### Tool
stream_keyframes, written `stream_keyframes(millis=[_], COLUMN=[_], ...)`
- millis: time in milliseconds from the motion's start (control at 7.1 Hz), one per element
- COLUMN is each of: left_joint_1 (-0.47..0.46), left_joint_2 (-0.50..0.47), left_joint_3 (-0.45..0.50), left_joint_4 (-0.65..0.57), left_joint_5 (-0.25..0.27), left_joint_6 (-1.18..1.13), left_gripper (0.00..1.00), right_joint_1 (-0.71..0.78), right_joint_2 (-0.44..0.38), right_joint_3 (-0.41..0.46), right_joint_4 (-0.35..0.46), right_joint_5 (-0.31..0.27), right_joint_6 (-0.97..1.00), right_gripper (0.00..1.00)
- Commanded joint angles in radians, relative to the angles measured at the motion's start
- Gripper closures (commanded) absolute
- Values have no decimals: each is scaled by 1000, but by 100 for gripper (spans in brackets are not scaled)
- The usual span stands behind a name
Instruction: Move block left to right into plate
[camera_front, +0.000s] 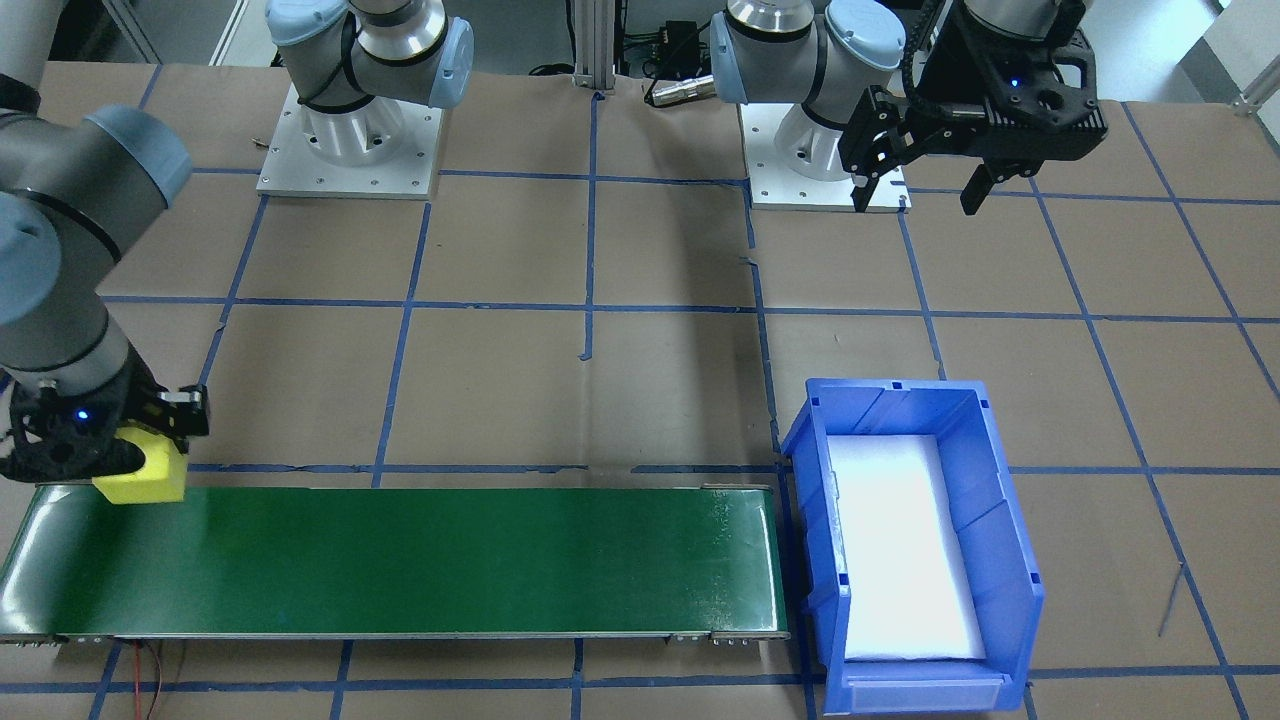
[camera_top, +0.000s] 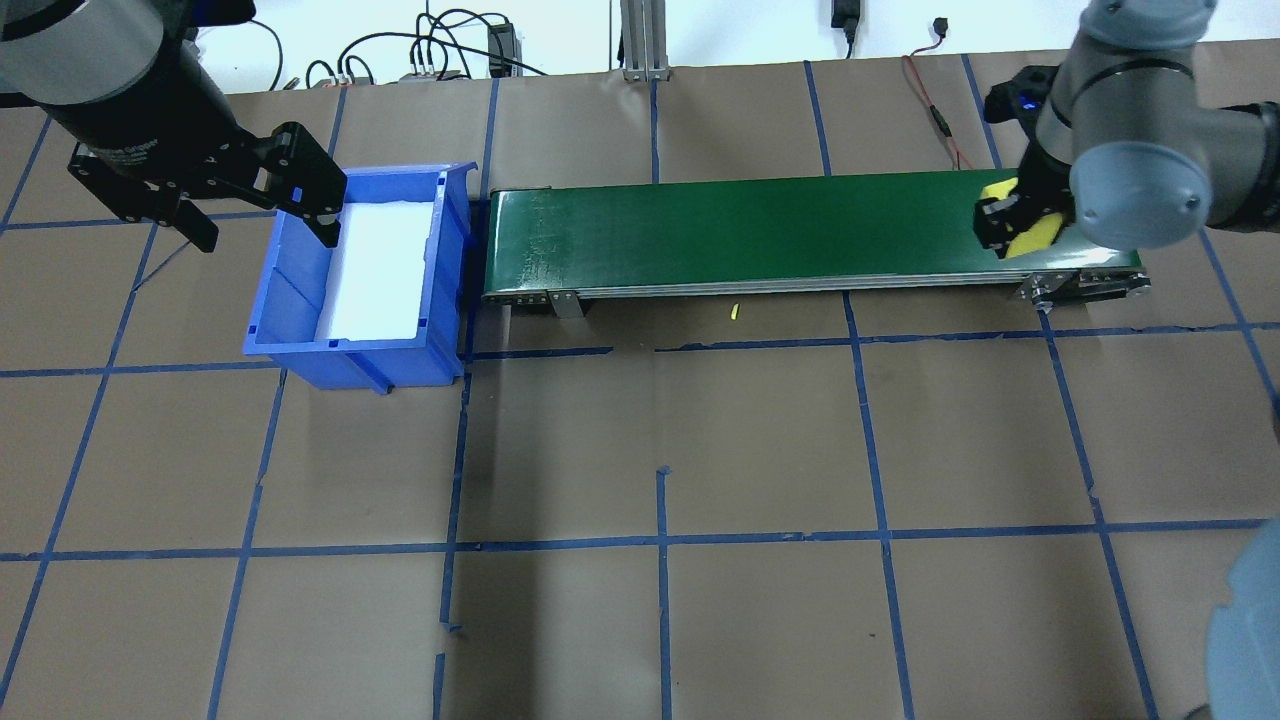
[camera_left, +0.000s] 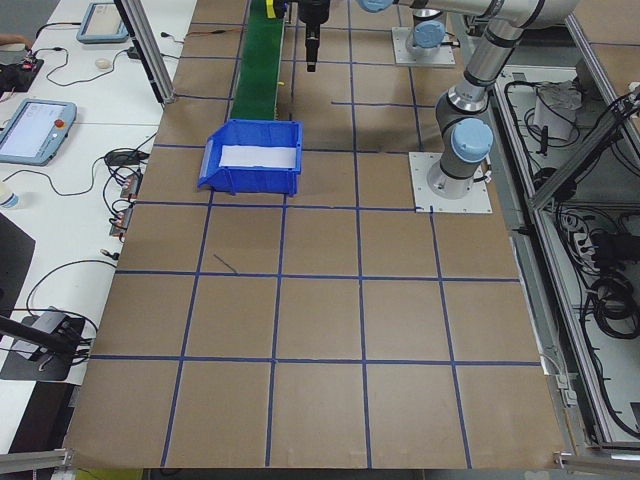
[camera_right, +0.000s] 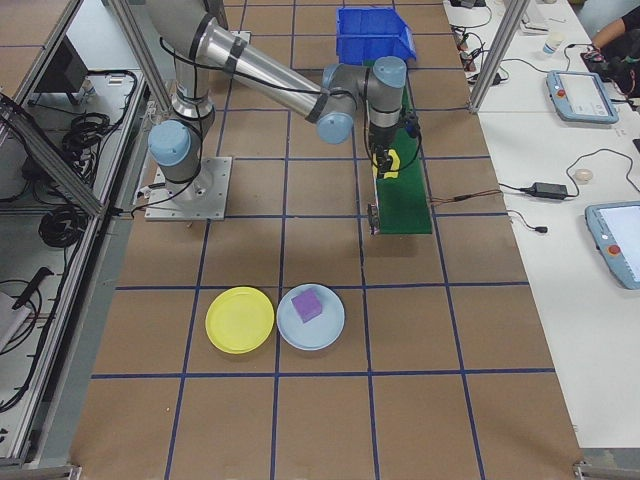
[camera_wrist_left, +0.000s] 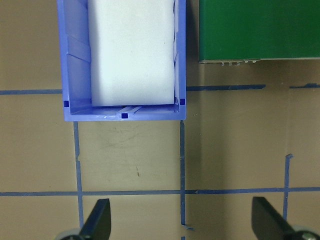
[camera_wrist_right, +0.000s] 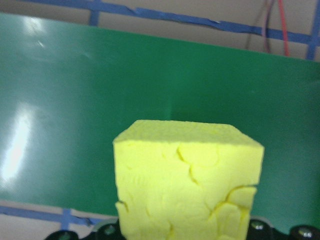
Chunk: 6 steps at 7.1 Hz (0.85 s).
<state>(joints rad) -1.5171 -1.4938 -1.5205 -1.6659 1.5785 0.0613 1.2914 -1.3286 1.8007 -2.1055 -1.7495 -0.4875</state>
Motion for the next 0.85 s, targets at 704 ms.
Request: stream_keyframes(millis=[704], left_joint_1=[0], left_joint_2=[0], left_joint_3=[-1], left_joint_4=[0], left_joint_5=[0], left_joint_6=[0], left_gripper=[0], right_joint_1=[-919], right_joint_2=[-117], right_joint_3=[212], right_joint_4=[-27], right_joint_5=[103], right_joint_6=[-857], right_gripper=[81])
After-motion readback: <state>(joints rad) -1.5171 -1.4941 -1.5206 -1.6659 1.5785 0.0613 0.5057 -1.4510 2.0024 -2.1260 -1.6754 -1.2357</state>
